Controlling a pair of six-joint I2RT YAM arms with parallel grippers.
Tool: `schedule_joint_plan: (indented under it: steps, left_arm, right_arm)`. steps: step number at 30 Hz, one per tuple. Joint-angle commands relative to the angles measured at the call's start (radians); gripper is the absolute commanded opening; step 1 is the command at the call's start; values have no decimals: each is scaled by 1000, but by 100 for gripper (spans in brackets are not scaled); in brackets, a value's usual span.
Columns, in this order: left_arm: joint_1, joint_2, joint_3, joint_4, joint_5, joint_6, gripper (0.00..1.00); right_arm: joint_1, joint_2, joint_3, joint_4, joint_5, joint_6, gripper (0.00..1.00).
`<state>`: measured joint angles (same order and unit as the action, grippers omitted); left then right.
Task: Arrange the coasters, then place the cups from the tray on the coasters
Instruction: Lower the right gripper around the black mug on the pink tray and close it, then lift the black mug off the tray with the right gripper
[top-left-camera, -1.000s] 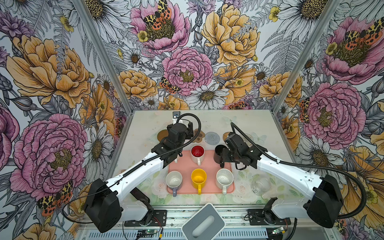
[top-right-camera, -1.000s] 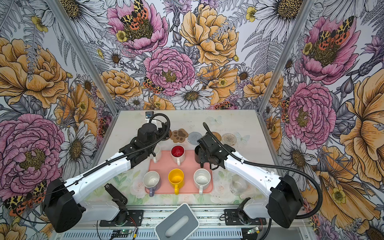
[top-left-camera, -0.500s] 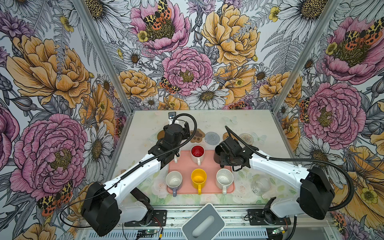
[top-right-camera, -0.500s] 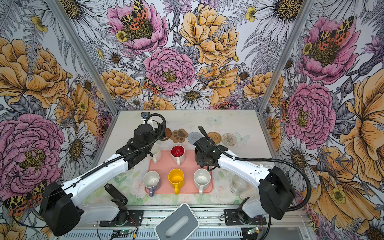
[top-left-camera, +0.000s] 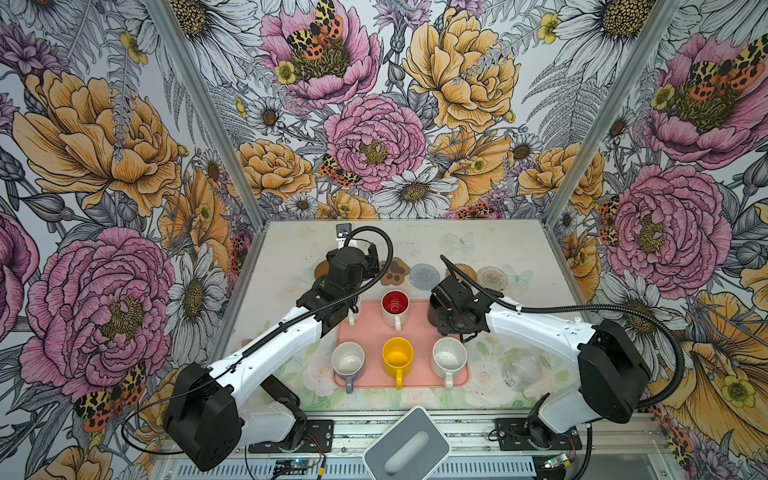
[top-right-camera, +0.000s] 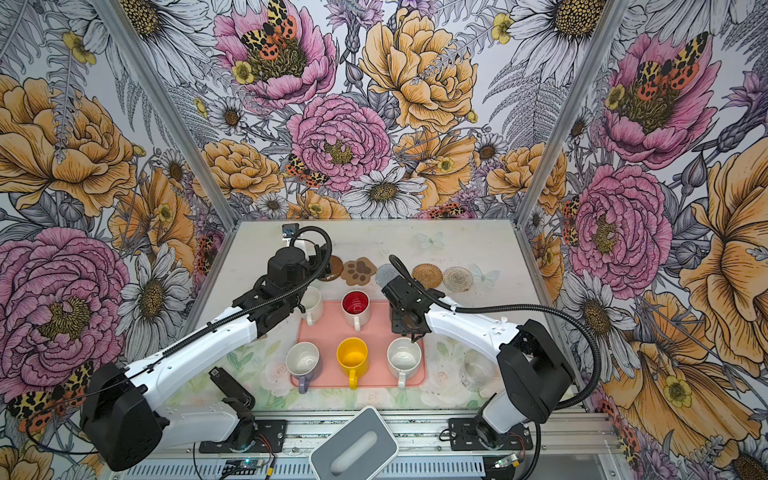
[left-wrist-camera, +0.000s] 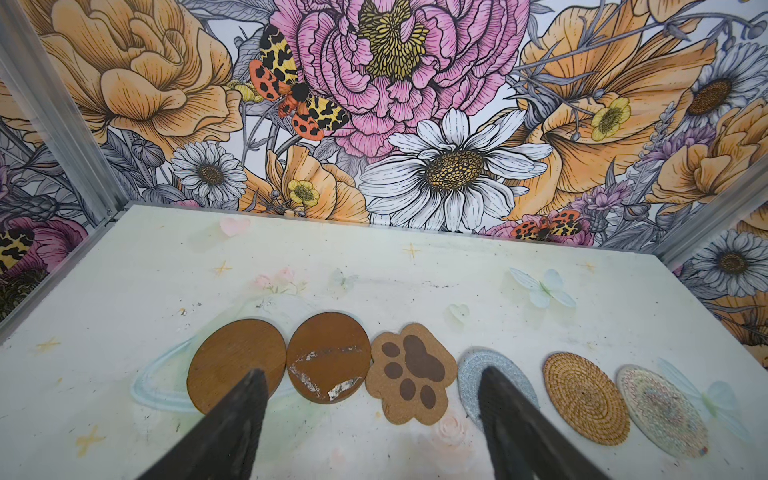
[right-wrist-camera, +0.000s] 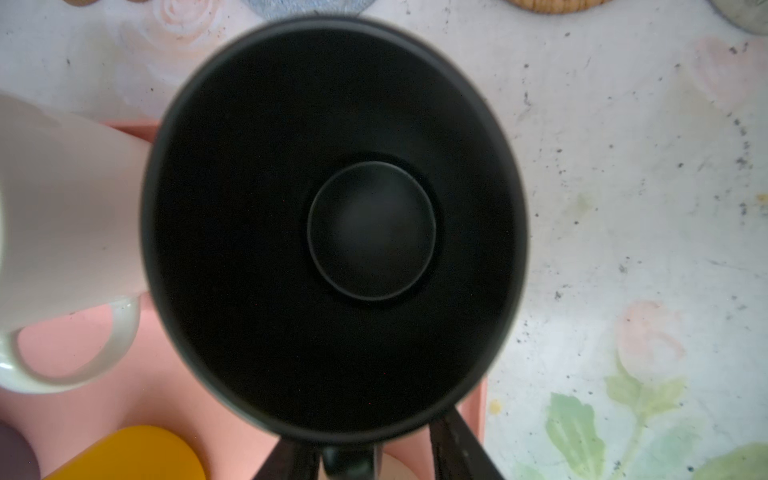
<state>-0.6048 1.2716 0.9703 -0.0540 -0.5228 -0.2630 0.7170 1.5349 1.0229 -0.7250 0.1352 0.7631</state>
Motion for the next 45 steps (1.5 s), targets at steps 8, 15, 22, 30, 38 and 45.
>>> schedule_joint_plan:
  steps: [8, 15, 22, 30, 38, 45]
  left_arm:
    - [17, 5, -2, 24, 47, -14, 81]
    - [27, 8, -9, 32, 65, -22, 81]
    - [31, 15, -4, 39, 80, -28, 81]
    - [40, 15, -7, 36, 83, -30, 81]
    - [46, 10, -10, 30, 86, -31, 81]
    - [48, 9, -13, 29, 88, -35, 81]
  right_arm:
    - [7, 60, 69, 7, 23, -2, 43]
    - [7, 94, 88, 7, 23, -3, 40]
    - [6, 122, 103, 7, 22, -8, 36]
    - [5, 146, 106, 7, 26, -6, 30]
    - [4, 165, 111, 7, 30, -8, 21]
    - [3, 159, 114, 7, 56, -22, 0]
